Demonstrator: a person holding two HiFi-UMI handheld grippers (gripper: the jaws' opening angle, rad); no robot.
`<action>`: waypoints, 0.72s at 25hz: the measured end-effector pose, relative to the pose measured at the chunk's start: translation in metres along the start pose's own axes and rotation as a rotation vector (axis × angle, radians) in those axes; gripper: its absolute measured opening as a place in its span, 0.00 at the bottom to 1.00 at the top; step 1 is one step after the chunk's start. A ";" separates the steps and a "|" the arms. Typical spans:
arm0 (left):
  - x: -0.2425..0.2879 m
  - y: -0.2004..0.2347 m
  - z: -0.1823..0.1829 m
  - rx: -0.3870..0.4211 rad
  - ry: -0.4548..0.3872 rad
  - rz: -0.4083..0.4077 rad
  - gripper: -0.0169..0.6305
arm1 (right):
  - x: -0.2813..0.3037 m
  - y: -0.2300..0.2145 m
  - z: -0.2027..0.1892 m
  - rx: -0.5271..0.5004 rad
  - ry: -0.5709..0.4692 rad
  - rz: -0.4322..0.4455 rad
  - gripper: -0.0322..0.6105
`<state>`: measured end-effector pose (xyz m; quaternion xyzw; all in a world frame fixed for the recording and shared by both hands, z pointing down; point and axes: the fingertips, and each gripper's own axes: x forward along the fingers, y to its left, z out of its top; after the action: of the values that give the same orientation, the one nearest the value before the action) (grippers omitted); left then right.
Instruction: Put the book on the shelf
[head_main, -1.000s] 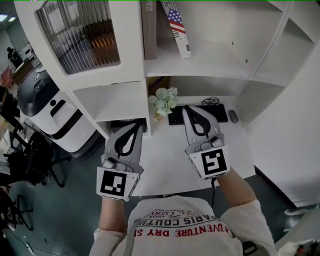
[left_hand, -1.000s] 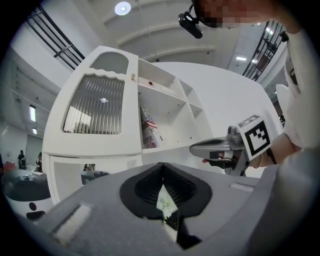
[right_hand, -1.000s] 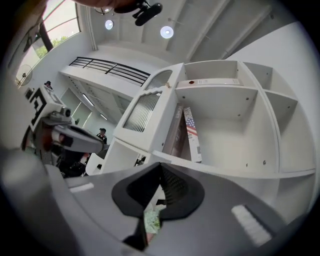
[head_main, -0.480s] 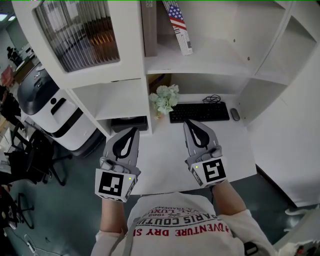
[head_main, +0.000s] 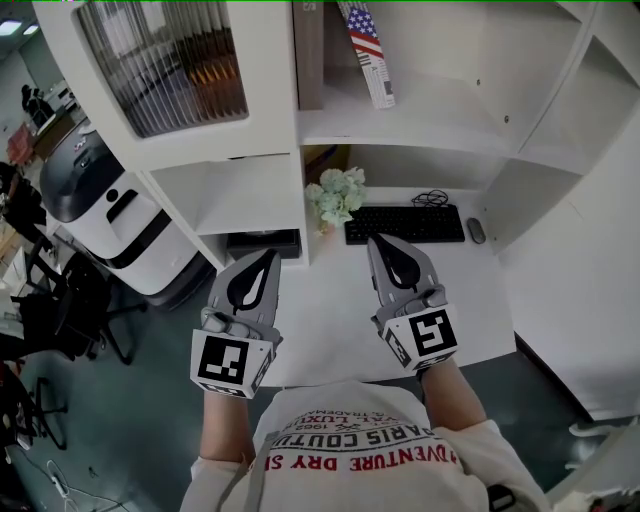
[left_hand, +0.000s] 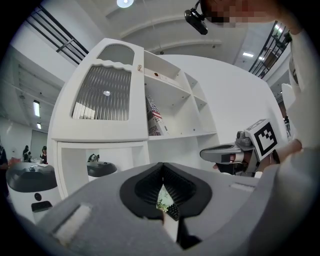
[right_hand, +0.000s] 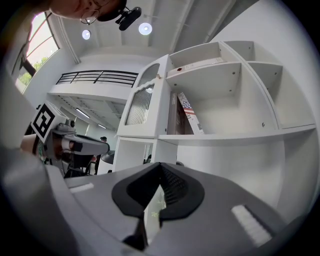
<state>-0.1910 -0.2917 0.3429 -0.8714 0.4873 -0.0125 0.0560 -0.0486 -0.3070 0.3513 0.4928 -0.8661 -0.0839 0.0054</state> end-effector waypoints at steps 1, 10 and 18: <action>0.000 0.001 0.000 -0.003 0.001 0.003 0.03 | 0.000 0.000 -0.001 -0.004 0.005 -0.004 0.05; -0.003 0.001 -0.003 -0.019 0.001 0.001 0.03 | 0.000 -0.004 -0.004 -0.023 0.013 -0.021 0.05; -0.008 -0.004 -0.007 -0.019 0.011 -0.008 0.03 | -0.001 0.003 -0.008 -0.011 0.025 -0.005 0.05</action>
<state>-0.1928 -0.2831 0.3502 -0.8736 0.4844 -0.0129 0.0447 -0.0497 -0.3056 0.3599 0.4958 -0.8643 -0.0826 0.0187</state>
